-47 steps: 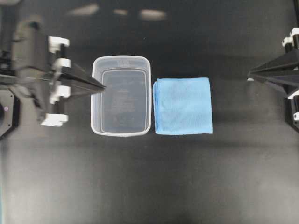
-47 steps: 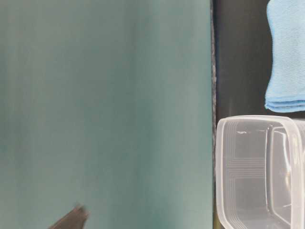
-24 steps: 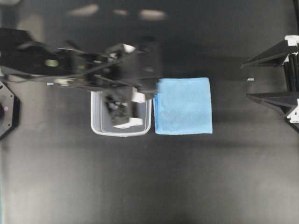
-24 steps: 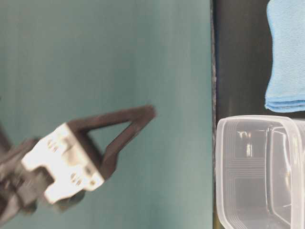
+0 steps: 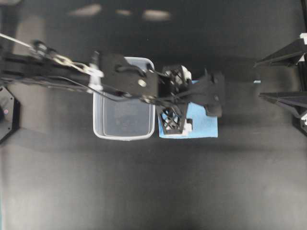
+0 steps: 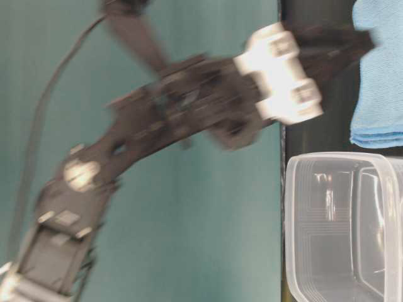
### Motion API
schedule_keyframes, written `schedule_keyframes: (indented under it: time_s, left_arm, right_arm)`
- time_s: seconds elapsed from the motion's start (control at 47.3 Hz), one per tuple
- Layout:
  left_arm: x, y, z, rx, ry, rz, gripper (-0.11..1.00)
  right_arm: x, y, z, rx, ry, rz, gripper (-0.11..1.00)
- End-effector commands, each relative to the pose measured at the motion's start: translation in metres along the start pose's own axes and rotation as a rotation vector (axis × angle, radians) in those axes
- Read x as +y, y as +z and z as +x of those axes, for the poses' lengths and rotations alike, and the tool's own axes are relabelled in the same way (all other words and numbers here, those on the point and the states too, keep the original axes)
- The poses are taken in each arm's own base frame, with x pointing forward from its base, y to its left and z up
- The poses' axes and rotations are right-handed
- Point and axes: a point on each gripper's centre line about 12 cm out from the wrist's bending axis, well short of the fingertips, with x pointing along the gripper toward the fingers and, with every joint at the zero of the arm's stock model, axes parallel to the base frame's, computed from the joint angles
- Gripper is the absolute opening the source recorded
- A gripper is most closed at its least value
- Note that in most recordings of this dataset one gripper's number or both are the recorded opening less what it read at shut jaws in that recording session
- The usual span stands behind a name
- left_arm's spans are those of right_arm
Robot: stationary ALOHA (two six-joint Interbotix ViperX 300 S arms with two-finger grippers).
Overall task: Place the blue towel into the container with the left arm.
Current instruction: 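Lower the left gripper and pinch the blue towel's near edge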
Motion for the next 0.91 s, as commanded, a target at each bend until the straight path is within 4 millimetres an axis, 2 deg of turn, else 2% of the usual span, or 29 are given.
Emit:
schedule_keyframes:
  time_s: [0.0, 0.148, 0.296, 0.381, 0.55, 0.634, 0.761, 0.888]
  left_arm:
    - [-0.002, 0.001, 0.015, 0.006, 0.000, 0.016, 0.90]
    - [-0.003, -0.013, 0.035, 0.055, -0.003, 0.017, 0.90]
    - [-0.006, -0.018, 0.038, 0.068, -0.006, 0.026, 0.82]
    - [-0.007, -0.019, 0.038, 0.074, -0.008, 0.030, 0.69]
    - [-0.013, -0.013, 0.034, 0.059, -0.012, 0.039, 0.22]
    - [-0.012, -0.002, 0.022, 0.022, -0.011, 0.039, 0.06]
    - [-0.009, 0.023, -0.011, -0.059, -0.003, 0.037, 0.06]
    - [-0.003, 0.048, -0.068, -0.160, 0.006, 0.029, 0.06]
  right_arm:
    - [0.001, 0.005, 0.001, -0.018, 0.003, 0.006, 0.78]
    - [0.001, 0.005, 0.000, -0.020, 0.003, 0.009, 0.78]
    - [0.001, 0.004, -0.001, -0.021, 0.003, 0.009, 0.78]
    - [0.001, 0.004, -0.002, -0.024, 0.004, 0.009, 0.78]
    - [0.001, 0.005, -0.003, -0.029, 0.004, 0.009, 0.78]
    - [0.001, 0.004, -0.004, -0.032, 0.004, 0.009, 0.78]
    - [0.000, 0.002, -0.006, -0.033, 0.005, 0.009, 0.78]
    - [0.000, 0.002, -0.009, -0.043, 0.006, 0.008, 0.78]
